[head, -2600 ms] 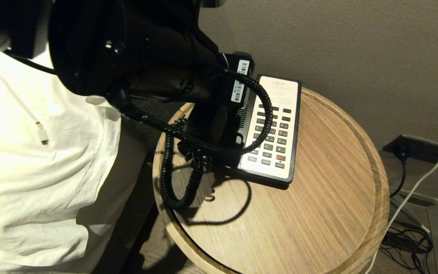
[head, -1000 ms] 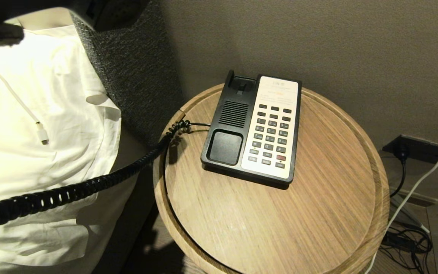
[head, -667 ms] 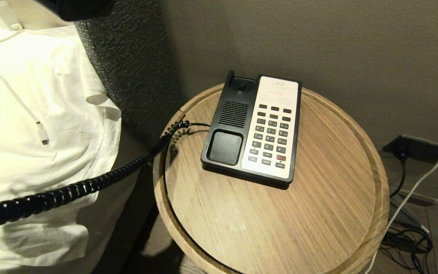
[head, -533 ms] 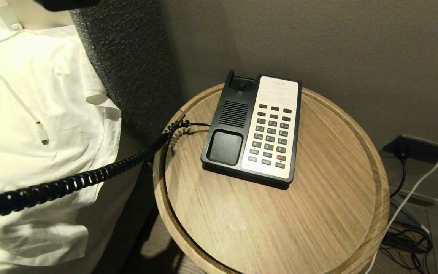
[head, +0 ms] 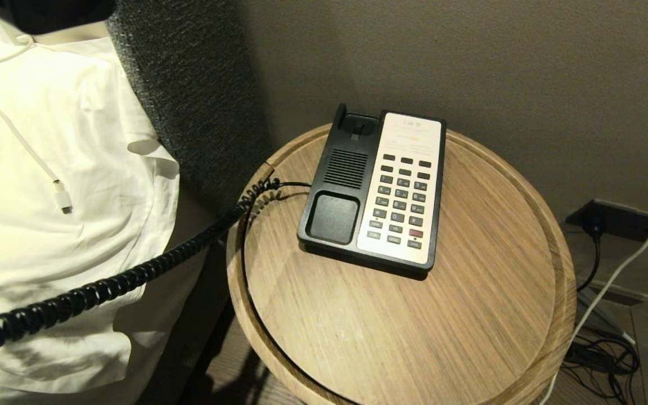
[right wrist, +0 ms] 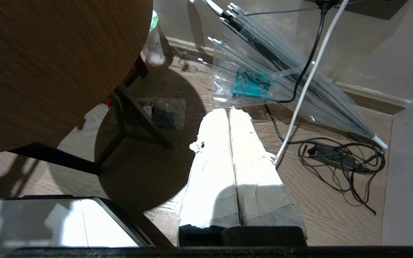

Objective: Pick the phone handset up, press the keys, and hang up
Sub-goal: Dial the number

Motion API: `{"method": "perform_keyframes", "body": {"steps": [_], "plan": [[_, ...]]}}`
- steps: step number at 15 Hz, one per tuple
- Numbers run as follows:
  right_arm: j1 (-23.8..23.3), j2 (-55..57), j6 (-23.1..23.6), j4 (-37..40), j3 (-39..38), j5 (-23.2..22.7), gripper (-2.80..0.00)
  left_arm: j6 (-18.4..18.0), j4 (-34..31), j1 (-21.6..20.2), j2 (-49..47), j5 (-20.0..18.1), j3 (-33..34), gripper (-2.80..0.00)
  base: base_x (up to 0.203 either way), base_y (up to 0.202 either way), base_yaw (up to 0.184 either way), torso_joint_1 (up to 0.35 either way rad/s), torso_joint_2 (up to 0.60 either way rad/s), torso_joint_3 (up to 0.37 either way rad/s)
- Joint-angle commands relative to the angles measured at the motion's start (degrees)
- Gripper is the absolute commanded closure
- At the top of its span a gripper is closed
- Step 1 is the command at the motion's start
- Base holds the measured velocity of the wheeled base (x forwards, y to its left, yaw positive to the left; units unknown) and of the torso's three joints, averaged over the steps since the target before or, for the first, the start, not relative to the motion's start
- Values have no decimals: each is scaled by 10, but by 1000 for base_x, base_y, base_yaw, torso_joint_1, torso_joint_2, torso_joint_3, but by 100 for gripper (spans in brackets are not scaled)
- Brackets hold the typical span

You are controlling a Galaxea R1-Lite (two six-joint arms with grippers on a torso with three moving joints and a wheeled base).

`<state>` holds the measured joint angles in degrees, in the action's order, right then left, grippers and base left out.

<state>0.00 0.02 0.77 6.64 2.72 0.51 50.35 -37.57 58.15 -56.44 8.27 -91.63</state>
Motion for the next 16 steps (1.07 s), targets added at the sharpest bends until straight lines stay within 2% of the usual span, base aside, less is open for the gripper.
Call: {"method": "perform_keyframes", "body": {"steps": [1,5,7,14,16], "plan": [[0,-1,0,0,0,0,0,3,-2,-1,2,0,1,0,0,0,0,0,0,0],[0,-1,1,0,0,0,0,3,-1,-8,-2,0,0,0,0,0,0,0,0,0],[0,-1,34,1,0,-14,0,4,-1,-8,0,-1,-2,0,0,0,0,0,0,0],[0,-1,30,12,8,-15,0,5,-1,-11,8,-2,1,0,0,0,0,0,0,0],[0,-1,19,43,55,-20,0,5,0,-13,9,-2,1,0,0,0,0,0,0,0]]}}
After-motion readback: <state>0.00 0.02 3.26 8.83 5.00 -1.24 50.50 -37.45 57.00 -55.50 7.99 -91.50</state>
